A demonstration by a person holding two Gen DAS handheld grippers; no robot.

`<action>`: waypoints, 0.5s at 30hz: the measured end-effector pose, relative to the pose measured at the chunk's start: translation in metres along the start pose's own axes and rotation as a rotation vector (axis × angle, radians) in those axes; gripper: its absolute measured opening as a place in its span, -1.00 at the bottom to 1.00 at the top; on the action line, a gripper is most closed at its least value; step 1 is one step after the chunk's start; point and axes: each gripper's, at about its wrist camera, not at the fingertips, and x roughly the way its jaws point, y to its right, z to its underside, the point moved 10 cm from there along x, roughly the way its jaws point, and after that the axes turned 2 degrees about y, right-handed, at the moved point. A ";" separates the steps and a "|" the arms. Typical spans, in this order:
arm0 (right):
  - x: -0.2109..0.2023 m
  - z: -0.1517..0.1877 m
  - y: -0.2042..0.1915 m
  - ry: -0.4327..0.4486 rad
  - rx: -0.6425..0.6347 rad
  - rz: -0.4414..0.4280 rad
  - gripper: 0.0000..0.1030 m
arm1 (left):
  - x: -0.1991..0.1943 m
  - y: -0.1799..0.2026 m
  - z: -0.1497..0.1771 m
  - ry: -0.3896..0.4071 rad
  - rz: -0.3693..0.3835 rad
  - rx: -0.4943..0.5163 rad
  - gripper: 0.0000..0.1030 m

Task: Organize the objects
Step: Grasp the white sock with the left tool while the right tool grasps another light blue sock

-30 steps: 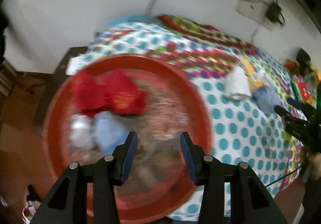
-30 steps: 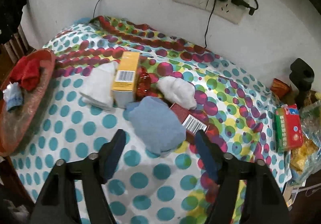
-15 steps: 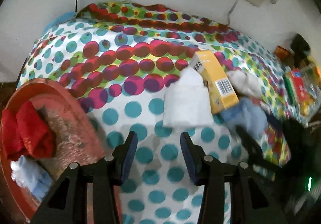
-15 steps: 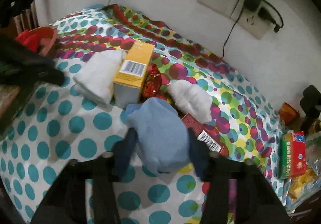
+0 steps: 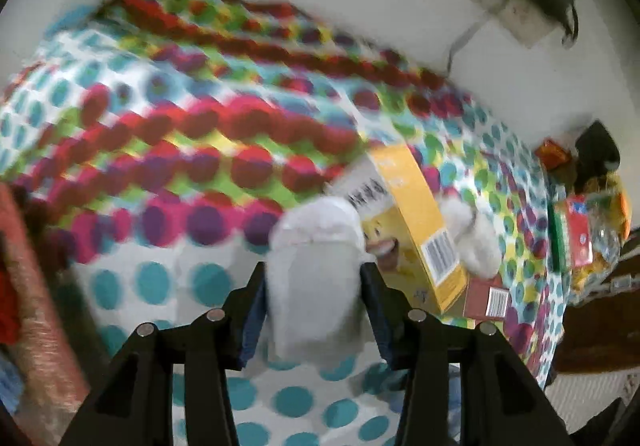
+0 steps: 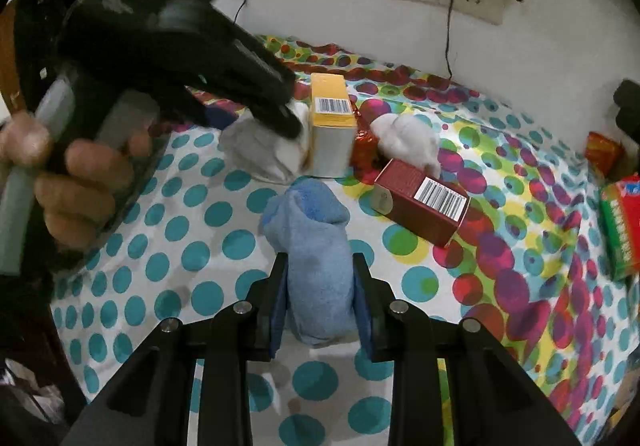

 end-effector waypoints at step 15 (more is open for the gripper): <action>0.006 0.001 0.008 0.015 0.077 -0.015 -0.46 | -0.023 0.009 0.014 0.079 -0.165 0.177 -0.32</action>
